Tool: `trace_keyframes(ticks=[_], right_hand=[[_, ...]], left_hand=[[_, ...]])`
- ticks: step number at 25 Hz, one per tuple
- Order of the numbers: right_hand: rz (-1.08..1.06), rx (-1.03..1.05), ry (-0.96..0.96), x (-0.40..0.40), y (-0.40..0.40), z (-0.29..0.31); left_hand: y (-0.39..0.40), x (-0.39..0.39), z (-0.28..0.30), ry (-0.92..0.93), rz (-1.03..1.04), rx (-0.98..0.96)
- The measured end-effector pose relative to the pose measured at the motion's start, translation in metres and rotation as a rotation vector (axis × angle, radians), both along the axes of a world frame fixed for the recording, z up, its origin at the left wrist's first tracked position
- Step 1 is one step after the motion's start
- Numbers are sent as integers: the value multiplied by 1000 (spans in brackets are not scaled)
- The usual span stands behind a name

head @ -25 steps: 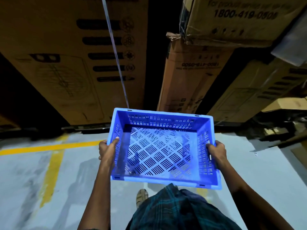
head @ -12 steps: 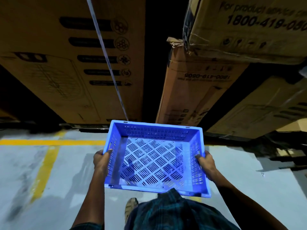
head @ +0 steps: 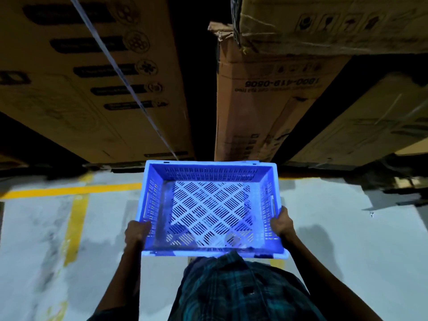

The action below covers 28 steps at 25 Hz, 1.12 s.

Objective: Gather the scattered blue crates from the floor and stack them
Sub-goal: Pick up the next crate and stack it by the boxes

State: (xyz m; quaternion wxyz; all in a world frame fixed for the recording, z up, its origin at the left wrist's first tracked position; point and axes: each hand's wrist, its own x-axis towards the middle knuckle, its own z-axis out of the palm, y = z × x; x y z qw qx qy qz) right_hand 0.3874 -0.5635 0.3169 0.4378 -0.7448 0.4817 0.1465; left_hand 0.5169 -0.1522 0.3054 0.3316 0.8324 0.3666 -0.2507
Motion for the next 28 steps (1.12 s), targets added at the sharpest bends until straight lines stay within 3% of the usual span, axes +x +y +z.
trace_keyframes(ticks=[4, 6, 8, 9, 10, 12, 14, 17, 21, 24, 28], right_hand=[[-62, -58, -41, 15, 1, 4], [-106, -79, -62, 29, -2, 6], [-143, -95, -72, 42, -6, 8], [-143, -94, -81, 49, -8, 8], [-134, -93, -91, 55, -10, 7], [-109, -104, -96, 63, -12, 10], [-78, -120, -84, 63, -10, 14], [-22, -131, -54, 50, -4, 15], [-18, -140, 19, 18, 11, 14], [-49, -95, 55, -2, 18, 14], [-127, -92, -14, 1, 5, -3]], left_hand=[[-1, 24, 7, -58, 11, -7], [5, 40, 7, -260, -90, -126], [17, 53, -13, -581, -517, -522], [27, 59, -24, -727, -733, -636], [33, 63, -23, -757, -802, -657], [21, 59, -18, -496, -446, -588], [6, 57, -3, -346, -209, -326], [-6, 52, 2, -62, -252, -108], [11, 33, 8, -174, -237, -216], [15, 31, 10, -161, -262, -160], [13, 34, 9, -236, -293, -231]])
